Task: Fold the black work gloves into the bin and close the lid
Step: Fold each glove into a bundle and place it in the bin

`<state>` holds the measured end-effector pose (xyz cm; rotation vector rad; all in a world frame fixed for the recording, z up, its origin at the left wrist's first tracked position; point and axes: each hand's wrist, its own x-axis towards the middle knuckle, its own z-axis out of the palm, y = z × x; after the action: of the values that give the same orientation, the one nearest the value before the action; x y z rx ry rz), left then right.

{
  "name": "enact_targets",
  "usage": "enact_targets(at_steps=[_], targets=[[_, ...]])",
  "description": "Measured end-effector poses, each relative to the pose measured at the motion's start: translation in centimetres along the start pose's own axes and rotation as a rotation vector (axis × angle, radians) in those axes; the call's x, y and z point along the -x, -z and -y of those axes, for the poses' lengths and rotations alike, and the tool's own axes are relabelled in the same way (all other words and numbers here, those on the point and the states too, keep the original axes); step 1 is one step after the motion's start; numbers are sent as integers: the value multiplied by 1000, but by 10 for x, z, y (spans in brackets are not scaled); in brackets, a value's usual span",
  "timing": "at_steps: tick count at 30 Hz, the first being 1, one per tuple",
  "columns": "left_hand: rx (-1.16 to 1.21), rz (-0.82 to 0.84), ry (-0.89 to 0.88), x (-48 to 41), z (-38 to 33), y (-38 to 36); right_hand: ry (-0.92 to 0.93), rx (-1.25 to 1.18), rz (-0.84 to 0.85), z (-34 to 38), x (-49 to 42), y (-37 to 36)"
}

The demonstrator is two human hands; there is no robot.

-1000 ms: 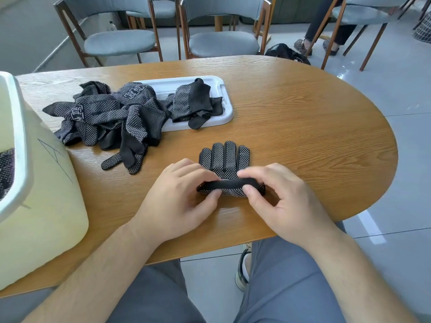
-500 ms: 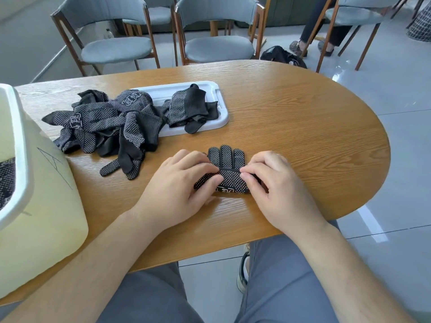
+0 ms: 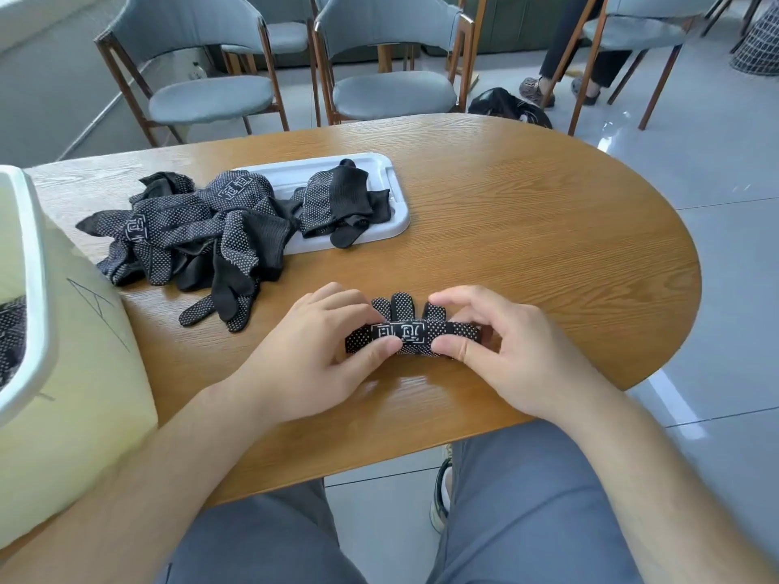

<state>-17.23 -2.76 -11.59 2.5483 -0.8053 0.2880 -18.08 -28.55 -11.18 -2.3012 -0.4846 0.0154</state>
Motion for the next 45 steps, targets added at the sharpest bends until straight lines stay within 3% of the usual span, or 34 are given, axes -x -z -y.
enact_targets(at_steps=[7,14,17,20,22,25,27,30,34,45], targets=[[-61,-108,17,-26,8,-4,-119,84,6,4,-37,4],[-201,-39,5,-23,14,-3,-351,153,34,9,-42,14],[-168,-50,39,-22,13,-4,-465,-159,181,22,-41,10],[-102,-41,82,-20,11,-6,-533,-523,208,33,-41,4],[-31,-88,159,-15,5,-5,-530,-624,170,34,-39,0],[151,-246,542,-8,-14,7,-507,-685,143,33,-37,-1],[401,-165,798,-6,-22,12,-501,-711,129,32,-36,0],[955,-44,980,-10,-30,16,-486,-727,108,32,-37,0],[1278,-50,997,-20,-34,16,-452,-699,107,34,-38,1],[1281,-194,877,-27,-43,30,-316,-784,36,51,-41,3]])
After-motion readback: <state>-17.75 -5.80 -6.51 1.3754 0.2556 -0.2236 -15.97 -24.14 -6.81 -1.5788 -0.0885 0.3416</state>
